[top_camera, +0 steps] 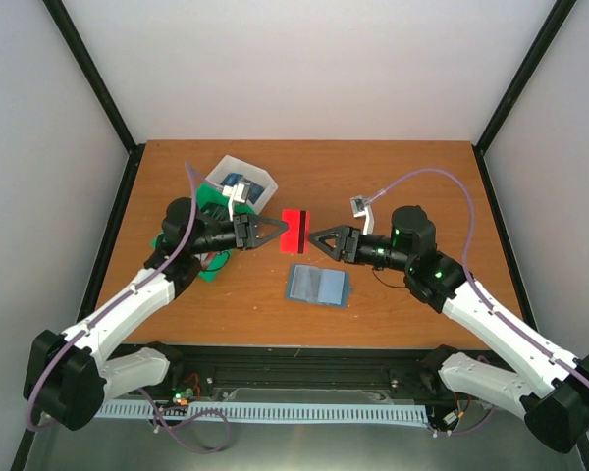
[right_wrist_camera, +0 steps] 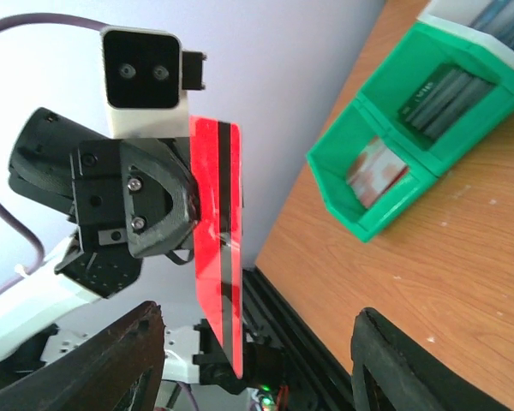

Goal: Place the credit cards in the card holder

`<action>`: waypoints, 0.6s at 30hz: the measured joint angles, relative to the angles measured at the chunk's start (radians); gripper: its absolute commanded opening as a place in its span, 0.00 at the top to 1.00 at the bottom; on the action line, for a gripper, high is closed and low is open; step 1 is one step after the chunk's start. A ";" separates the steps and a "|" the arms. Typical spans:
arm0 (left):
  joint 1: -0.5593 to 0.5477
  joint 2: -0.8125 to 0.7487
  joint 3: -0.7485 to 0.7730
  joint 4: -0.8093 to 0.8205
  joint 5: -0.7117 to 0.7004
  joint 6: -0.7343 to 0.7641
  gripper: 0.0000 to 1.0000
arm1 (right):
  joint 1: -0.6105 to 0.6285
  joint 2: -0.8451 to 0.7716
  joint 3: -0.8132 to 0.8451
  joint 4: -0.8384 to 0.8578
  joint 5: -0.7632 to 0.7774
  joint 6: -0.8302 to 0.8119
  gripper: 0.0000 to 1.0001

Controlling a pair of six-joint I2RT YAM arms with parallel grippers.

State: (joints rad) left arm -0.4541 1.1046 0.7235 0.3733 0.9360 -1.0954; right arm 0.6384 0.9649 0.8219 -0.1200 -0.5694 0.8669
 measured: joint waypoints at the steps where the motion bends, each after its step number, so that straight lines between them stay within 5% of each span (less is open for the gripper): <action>1: -0.002 -0.004 -0.001 0.006 -0.001 -0.012 0.99 | 0.002 0.007 0.000 0.023 -0.010 0.011 0.43; 11: -0.018 -0.042 -0.008 0.042 -0.012 -0.088 1.00 | 0.043 0.047 -0.005 0.186 -0.037 0.086 0.65; 15: -0.030 -0.046 -0.017 0.047 -0.016 -0.101 0.99 | 0.061 0.068 -0.015 0.224 -0.037 0.116 0.89; 17: -0.034 -0.051 -0.027 0.049 -0.017 -0.104 0.92 | 0.066 0.072 -0.021 0.238 -0.033 0.121 0.97; 18: -0.036 -0.055 -0.034 0.047 -0.021 -0.103 0.79 | 0.068 0.072 -0.027 0.243 -0.027 0.129 0.97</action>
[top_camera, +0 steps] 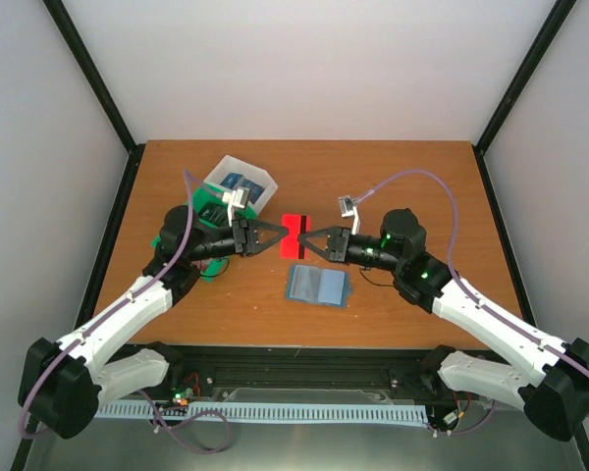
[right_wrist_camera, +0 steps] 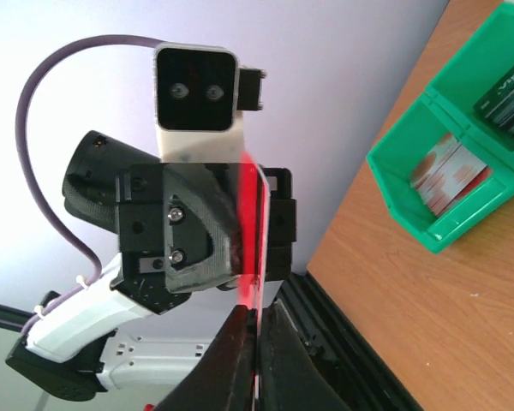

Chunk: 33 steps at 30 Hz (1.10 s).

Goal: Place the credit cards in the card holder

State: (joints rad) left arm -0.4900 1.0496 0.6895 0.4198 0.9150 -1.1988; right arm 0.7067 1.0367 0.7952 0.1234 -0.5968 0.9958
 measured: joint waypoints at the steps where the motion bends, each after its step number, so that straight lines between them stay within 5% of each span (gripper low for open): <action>1: 0.000 -0.003 -0.005 -0.009 -0.008 0.002 0.65 | 0.002 -0.002 -0.006 0.008 0.006 0.003 0.97; 4: -0.002 -0.014 -0.012 -0.079 -0.041 0.031 0.39 | 0.007 -0.029 -0.038 0.002 0.050 0.008 0.97; 9: -0.003 -0.050 -0.015 -0.256 -0.150 0.139 0.30 | 0.007 -0.085 -0.122 -0.097 0.162 -0.011 0.97; 20: -0.007 0.103 -0.132 -0.432 -0.317 0.304 0.37 | 0.005 -0.044 -0.323 -0.330 0.396 -0.025 0.97; 33: -0.035 0.426 0.001 -0.434 -0.394 0.428 0.57 | -0.046 0.229 -0.330 -0.156 0.362 -0.033 0.97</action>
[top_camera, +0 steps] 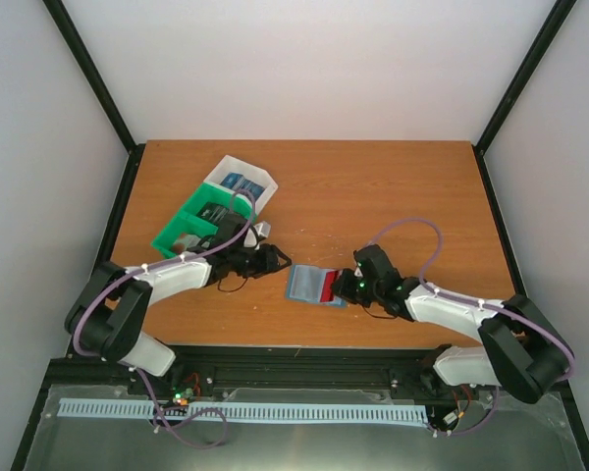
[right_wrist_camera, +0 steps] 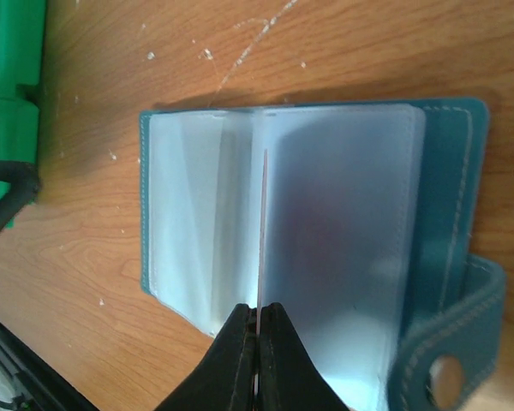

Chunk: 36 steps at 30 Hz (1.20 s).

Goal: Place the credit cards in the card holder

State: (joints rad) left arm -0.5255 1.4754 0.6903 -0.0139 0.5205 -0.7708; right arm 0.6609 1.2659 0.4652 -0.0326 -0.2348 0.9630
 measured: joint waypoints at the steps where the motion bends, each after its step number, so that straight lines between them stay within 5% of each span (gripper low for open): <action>1: 0.000 0.016 0.005 0.005 0.006 0.002 0.58 | -0.005 0.011 0.000 0.019 -0.008 0.002 0.97; 36: -0.022 0.160 -0.040 0.046 0.044 0.008 0.74 | -0.030 0.251 -0.003 0.359 -0.177 0.124 0.97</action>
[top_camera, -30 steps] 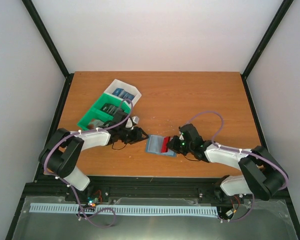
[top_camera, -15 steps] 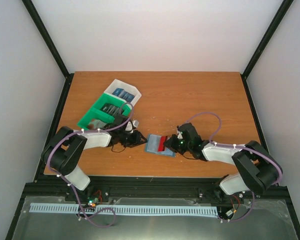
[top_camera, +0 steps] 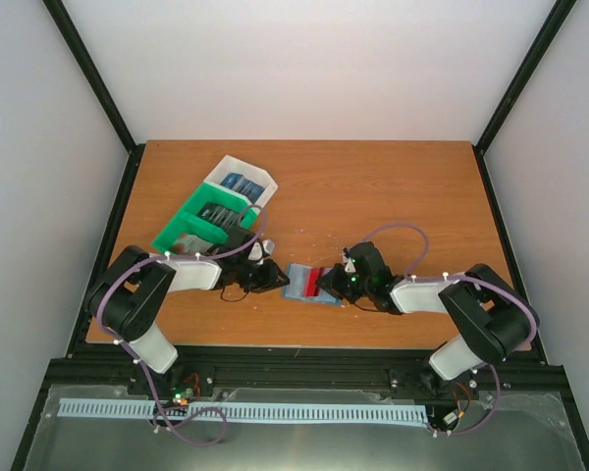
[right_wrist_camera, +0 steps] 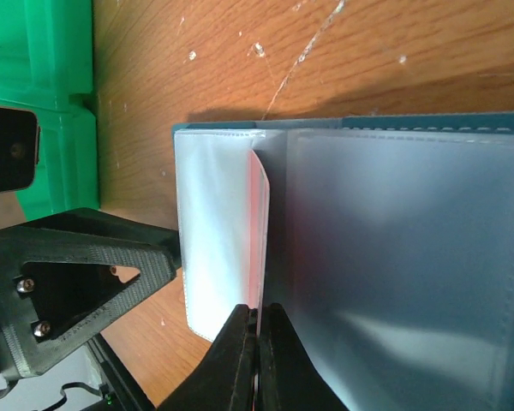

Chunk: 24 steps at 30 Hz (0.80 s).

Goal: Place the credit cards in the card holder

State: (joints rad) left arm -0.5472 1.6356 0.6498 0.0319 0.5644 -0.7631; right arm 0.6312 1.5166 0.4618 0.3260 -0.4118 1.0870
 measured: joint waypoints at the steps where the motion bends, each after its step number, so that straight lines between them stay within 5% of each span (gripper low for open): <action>1: 0.000 0.005 0.000 0.002 -0.001 -0.001 0.75 | -0.001 0.008 -0.001 0.015 -0.007 0.003 0.97; 17: -0.004 0.007 0.000 0.002 -0.018 -0.004 0.78 | -0.002 0.106 -0.003 0.166 -0.076 0.018 0.93; 20: -0.004 0.007 0.000 0.002 -0.018 -0.004 0.78 | -0.002 0.107 0.002 0.154 -0.075 0.007 0.85; 24: -0.006 0.007 0.000 0.003 -0.019 -0.004 0.77 | -0.001 0.082 0.018 0.056 -0.052 -0.025 0.63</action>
State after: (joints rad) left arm -0.5529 1.6428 0.6495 0.0353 0.5449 -0.7673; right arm 0.6300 1.5982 0.4801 0.3824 -0.4637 1.0618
